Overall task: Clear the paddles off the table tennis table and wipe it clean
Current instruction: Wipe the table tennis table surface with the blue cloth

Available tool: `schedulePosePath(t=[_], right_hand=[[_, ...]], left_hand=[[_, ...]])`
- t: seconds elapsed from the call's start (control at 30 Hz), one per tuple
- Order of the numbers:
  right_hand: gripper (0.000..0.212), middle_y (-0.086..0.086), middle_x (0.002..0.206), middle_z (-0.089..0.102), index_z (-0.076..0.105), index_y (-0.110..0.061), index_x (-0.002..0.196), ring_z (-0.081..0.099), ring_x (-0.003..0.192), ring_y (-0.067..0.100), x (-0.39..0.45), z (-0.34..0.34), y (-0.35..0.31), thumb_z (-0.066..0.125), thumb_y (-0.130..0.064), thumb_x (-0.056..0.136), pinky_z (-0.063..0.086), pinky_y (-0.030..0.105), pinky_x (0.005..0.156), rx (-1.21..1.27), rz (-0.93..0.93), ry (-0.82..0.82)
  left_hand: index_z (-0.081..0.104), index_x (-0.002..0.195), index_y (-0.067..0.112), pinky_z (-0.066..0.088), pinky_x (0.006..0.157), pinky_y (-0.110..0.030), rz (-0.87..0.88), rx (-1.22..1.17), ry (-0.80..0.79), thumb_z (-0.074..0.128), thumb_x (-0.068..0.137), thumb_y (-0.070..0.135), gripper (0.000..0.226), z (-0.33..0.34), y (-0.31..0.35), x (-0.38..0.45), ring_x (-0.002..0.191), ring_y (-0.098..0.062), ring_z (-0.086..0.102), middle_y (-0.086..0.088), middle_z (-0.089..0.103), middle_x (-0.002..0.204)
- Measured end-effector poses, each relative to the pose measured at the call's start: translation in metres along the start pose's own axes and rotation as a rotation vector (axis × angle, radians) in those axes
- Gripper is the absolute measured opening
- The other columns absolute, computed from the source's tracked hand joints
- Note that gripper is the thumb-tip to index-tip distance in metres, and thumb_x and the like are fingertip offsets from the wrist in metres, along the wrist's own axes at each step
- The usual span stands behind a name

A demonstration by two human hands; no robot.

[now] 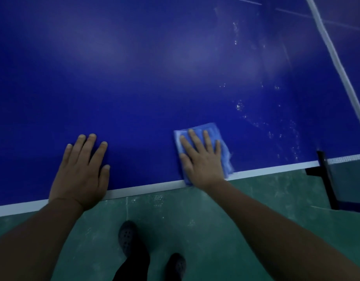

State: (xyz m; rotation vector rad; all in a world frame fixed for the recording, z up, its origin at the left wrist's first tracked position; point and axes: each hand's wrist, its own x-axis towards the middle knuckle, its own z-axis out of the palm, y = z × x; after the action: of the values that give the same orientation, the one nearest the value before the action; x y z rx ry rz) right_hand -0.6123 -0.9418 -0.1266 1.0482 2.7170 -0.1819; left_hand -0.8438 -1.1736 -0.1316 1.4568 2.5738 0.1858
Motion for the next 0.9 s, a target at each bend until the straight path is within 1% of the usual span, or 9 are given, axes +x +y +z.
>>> schedulePosePath(t=[0.07, 0.13, 0.2, 0.33, 0.47, 0.6, 0.7, 0.8, 0.9], right_hand=[[0.058, -0.018, 0.163, -0.008, -0.004, -0.045, 0.152, -0.014, 0.152, 0.024, -0.005, -0.003, 0.039, 0.004, -0.062, 0.097, 0.002, 0.059, 0.120, -0.011, 0.106, 0.009], [0.058, -0.016, 0.164, -0.004, -0.001, -0.045, 0.153, -0.012, 0.152, 0.022, -0.009, -0.006, 0.057, 0.005, -0.062, 0.098, 0.002, 0.057, 0.121, 0.001, 0.127, 0.002], [0.060, -0.016, 0.165, 0.000, 0.003, -0.043, 0.154, -0.011, 0.153, 0.022, -0.006, -0.007, 0.063, 0.006, -0.062, 0.098, 0.000, 0.056, 0.121, -0.003, 0.086, -0.025], [0.060, -0.016, 0.164, -0.003, 0.000, -0.042, 0.154, -0.011, 0.153, 0.021, 0.010, -0.014, 0.079, -0.001, -0.064, 0.098, -0.001, 0.056, 0.120, -0.040, -0.044, -0.060], [0.054, -0.014, 0.165, 0.006, 0.002, -0.047, 0.155, -0.006, 0.153, 0.024, 0.045, -0.025, 0.102, 0.004, -0.060, 0.102, -0.002, 0.056, 0.119, -0.063, -0.187, -0.080], [0.056, -0.014, 0.165, 0.008, 0.011, -0.045, 0.155, -0.004, 0.153, 0.025, 0.095, -0.040, 0.119, 0.004, -0.060, 0.102, -0.002, 0.057, 0.119, -0.064, -0.208, -0.062], [0.056, -0.015, 0.165, 0.003, 0.009, -0.045, 0.156, -0.008, 0.153, 0.024, 0.143, -0.050, 0.133, 0.003, -0.060, 0.102, -0.006, 0.056, 0.120, -0.049, -0.256, -0.042], [0.057, -0.012, 0.166, 0.007, 0.014, -0.041, 0.156, -0.004, 0.153, 0.025, 0.199, -0.059, 0.145, 0.004, -0.056, 0.102, -0.001, 0.058, 0.120, -0.033, -0.257, 0.015], [0.058, -0.010, 0.166, 0.011, 0.021, -0.037, 0.156, -0.001, 0.154, 0.026, 0.261, -0.068, 0.146, 0.007, -0.054, 0.102, 0.000, 0.058, 0.120, -0.026, -0.212, 0.072]], left_hand=[[0.040, 0.149, 0.003, -0.008, 0.122, -0.036, -0.007, 0.011, -0.004, 0.026, 0.097, 0.041, 0.066, -0.001, 0.001, 0.000, 0.148, -0.038, 0.020, -0.023, 0.030, 0.158], [0.040, 0.149, 0.003, -0.007, 0.122, -0.037, -0.007, 0.011, -0.007, 0.026, 0.097, 0.042, 0.066, -0.002, 0.001, 0.000, 0.148, -0.038, 0.021, -0.022, 0.030, 0.158], [0.039, 0.149, 0.002, -0.006, 0.123, -0.038, -0.002, 0.021, -0.016, 0.026, 0.097, 0.042, 0.066, -0.001, 0.001, 0.000, 0.148, -0.038, 0.021, -0.023, 0.030, 0.157], [0.041, 0.147, 0.001, -0.002, 0.123, -0.042, -0.010, 0.046, -0.043, 0.028, 0.096, 0.045, 0.069, -0.004, 0.003, 0.001, 0.147, -0.041, 0.022, -0.024, 0.031, 0.156], [0.048, 0.141, -0.002, 0.010, 0.120, -0.055, -0.067, 0.040, -0.017, 0.030, 0.094, 0.045, 0.069, -0.009, 0.024, 0.021, 0.143, -0.044, 0.029, -0.027, 0.037, 0.151], [0.052, 0.140, 0.000, 0.015, 0.119, -0.056, -0.079, -0.018, 0.040, 0.032, 0.093, 0.044, 0.067, -0.007, 0.065, 0.078, 0.143, -0.041, 0.031, -0.025, 0.040, 0.151], [0.051, 0.140, 0.003, 0.015, 0.120, -0.054, -0.083, -0.055, 0.067, 0.032, 0.094, 0.043, 0.064, -0.004, 0.096, 0.140, 0.145, -0.038, 0.030, -0.021, 0.040, 0.153], [0.048, 0.143, 0.004, 0.016, 0.120, -0.054, -0.115, -0.081, 0.098, 0.030, 0.096, 0.043, 0.064, 0.000, 0.126, 0.210, 0.147, -0.035, 0.029, -0.019, 0.039, 0.154], [0.043, 0.147, 0.002, 0.010, 0.122, -0.049, -0.182, -0.120, 0.166, 0.027, 0.096, 0.042, 0.066, 0.004, 0.144, 0.283, 0.149, -0.033, 0.025, -0.018, 0.035, 0.157]])
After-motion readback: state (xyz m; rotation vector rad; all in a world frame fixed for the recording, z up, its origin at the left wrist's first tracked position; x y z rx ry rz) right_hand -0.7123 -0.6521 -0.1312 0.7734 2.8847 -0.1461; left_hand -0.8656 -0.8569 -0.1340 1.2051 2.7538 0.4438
